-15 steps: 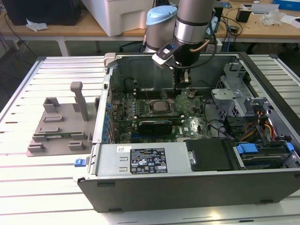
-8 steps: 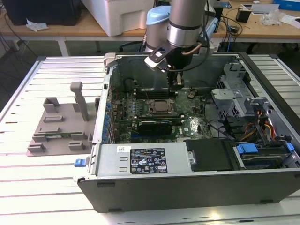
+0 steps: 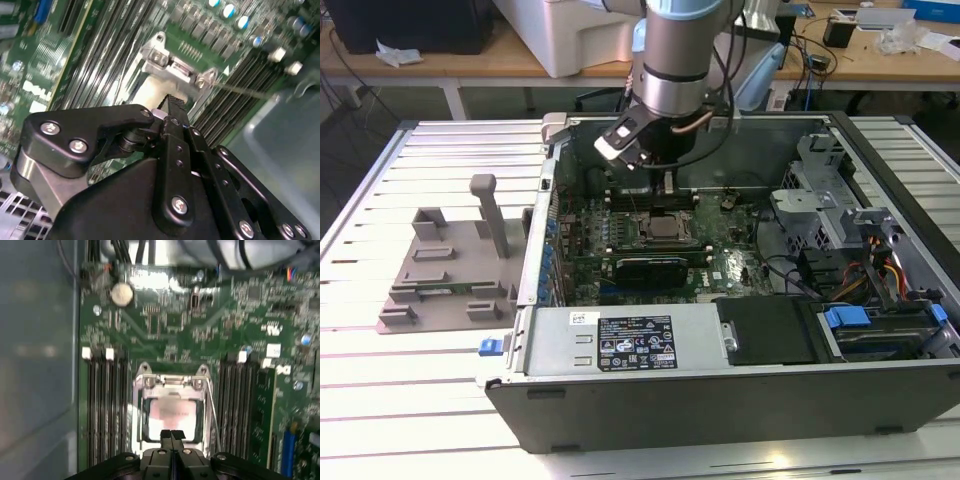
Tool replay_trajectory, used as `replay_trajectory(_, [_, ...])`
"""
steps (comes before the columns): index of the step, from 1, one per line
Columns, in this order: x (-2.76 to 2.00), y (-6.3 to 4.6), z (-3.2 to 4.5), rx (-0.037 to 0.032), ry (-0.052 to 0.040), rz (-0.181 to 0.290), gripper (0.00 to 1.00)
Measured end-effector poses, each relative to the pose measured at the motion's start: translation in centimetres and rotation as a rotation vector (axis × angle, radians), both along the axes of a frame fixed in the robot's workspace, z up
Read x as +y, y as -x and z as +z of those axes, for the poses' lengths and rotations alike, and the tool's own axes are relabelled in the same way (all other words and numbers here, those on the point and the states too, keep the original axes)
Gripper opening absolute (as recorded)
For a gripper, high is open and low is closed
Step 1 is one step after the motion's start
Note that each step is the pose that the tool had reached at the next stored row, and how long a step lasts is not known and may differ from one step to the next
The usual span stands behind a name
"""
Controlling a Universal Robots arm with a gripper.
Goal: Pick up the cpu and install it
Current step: 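Close the cpu cover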
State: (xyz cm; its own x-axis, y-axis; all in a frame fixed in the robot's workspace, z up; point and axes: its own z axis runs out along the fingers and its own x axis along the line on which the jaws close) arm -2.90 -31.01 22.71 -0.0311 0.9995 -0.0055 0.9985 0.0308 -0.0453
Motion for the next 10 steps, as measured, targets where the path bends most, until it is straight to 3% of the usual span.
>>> replay_trajectory(7, [0.00, 1.2, -1.81, -0.0001, -0.0001, 0.000, 0.11])
replay_trajectory(10, [0.00, 1.3, -2.00, -0.0001, -0.0003, 0.000, 0.11])
